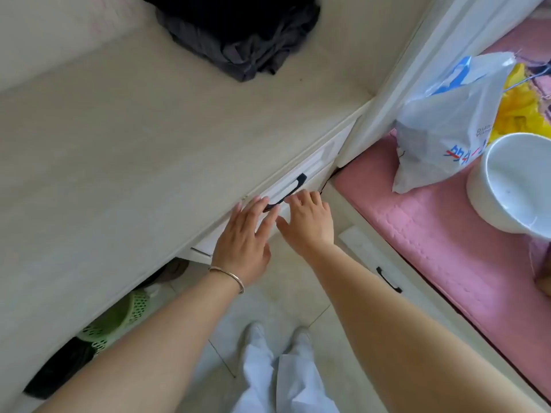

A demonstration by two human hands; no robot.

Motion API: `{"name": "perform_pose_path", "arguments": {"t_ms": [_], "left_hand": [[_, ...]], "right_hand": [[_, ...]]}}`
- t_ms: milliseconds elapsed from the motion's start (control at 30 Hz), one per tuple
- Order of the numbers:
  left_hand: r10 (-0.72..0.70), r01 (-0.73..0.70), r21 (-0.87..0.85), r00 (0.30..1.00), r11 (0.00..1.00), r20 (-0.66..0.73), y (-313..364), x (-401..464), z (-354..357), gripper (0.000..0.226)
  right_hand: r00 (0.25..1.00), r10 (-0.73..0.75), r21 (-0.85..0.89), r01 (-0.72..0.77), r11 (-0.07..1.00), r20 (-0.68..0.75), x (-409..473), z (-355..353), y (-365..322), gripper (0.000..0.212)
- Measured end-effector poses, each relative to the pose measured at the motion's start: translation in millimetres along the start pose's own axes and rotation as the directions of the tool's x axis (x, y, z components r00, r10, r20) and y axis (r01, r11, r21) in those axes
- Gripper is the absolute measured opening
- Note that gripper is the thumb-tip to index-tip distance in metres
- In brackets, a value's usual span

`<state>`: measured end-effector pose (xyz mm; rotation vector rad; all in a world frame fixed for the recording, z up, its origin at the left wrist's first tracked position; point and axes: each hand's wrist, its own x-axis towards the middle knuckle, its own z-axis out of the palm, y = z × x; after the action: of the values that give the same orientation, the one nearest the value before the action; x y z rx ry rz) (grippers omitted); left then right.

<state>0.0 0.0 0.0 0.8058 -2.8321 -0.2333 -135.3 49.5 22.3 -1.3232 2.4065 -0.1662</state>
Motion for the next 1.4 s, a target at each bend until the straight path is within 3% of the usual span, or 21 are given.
{"name": "perform_pose_path", "arguments": {"t_ms": [100,267,367,567,733,1100,1233,1400], "left_hand": [[0.054,-0.054,-0.001,0.994,0.999,0.090,-3.4,3.5,18.3,0.085],[-0.134,0.145,-0.020,0.956,0.989,0.261,-6.9,15.2,40.4,0.081],[-0.228,0.248,-0.006,0.900,0.969,0.372,-8.1,32.2,50.5,0.073],[-0.259,0.259,0.022,0.953,0.966,0.156,1.9,50.1,72.9,0.047],[-0.297,0.305,-0.016,0.936,0.952,0.188,22.5,45.0,73.2,0.037],[-0.315,0.377,-0.095,0.867,0.921,0.387,73.7,21.6,60.4,0.059],[-0.260,0.337,-0.091,0.849,0.937,0.460,93.8,8.3,53.4,0.073],[-0.195,0.263,-0.047,0.812,0.964,0.550,124.0,-8.7,50.0,0.074]], "right_hand": [[0.998,-0.053,-0.043,0.054,0.998,0.025,16.4,22.0,6.5,0.044],[0.962,-0.168,-0.134,0.199,0.971,0.215,43.4,46.1,17.6,0.061],[0.952,-0.211,-0.195,0.255,0.947,0.220,57.3,51.3,19.9,0.056],[0.960,-0.220,-0.174,0.250,0.953,0.173,65.2,56.0,27.2,0.038],[0.967,-0.198,-0.151,0.222,0.963,0.158,56.6,60.5,30.4,0.024],[0.977,-0.126,-0.048,0.136,0.990,0.173,10.2,59.3,64.0,0.020],[0.976,-0.098,-0.057,0.111,0.992,0.194,-13.9,57.9,79.1,0.021],[0.966,-0.060,-0.052,0.075,0.996,0.250,-48.4,56.6,101.6,0.032]]}}
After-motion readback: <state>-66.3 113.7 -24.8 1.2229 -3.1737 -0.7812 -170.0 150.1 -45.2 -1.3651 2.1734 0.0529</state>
